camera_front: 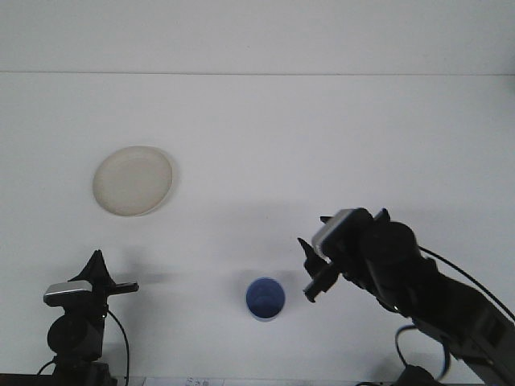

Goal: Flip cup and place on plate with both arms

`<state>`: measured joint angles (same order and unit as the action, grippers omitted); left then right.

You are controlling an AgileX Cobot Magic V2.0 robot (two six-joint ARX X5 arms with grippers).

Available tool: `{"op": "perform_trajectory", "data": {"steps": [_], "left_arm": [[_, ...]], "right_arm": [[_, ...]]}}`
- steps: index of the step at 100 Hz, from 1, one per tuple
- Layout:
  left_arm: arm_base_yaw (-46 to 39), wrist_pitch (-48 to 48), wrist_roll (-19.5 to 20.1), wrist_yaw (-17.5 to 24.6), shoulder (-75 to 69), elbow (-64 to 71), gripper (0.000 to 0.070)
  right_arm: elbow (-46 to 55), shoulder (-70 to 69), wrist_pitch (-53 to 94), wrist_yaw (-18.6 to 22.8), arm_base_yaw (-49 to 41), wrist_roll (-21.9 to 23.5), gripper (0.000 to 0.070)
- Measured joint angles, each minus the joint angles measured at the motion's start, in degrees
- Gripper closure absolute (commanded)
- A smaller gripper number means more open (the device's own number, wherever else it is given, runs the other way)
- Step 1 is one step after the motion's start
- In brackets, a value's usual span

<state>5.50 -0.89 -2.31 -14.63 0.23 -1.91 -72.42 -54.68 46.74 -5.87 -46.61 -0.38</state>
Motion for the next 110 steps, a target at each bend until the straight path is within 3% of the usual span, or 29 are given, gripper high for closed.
{"op": "perform_trajectory", "data": {"steps": [20, 38, 52, 71, 88, 99, 104, 110], "left_arm": [[0.0, 0.0, 0.0, 0.0, 0.0, 0.0, 0.0687], [0.0, -0.02, -0.09, 0.0, 0.0, 0.0, 0.0686], [0.0, -0.17, -3.93, 0.0, 0.0, 0.0, 0.0687], [0.0, -1.88, -15.85, 0.33, 0.0, -0.02, 0.0687], [0.0, 2.36, -20.41, 10.34, 1.09, -4.94, 0.0688], [0.04, 7.37, -20.46, 12.17, 4.79, -15.15, 0.0677], [0.02, 10.91, -19.21, 13.25, 7.69, -20.24, 0.0594], [0.04, 16.24, -17.14, 15.54, 12.48, -25.99, 0.035]], "right_arm": [[23.12, 21.97, -17.35, -0.22, -0.11, 1.33, 0.0324], [36.5, 36.22, -21.84, -0.22, -0.15, 1.31, 0.0324], [38.05, 41.48, -21.7, -0.2, -0.15, 1.33, 0.0324], [37.97, 42.07, -20.2, -0.35, -0.15, 1.31, 0.0324], [37.97, 42.07, -19.43, -0.42, -0.15, 1.31, 0.0325], [37.97, 42.07, -17.62, -1.2, -0.15, 1.31, 0.0325], [37.97, 42.07, -17.33, -1.86, -0.15, 1.29, 0.0325], [37.97, 42.07, -17.35, -1.95, -0.15, 1.29, 0.0325]]}}
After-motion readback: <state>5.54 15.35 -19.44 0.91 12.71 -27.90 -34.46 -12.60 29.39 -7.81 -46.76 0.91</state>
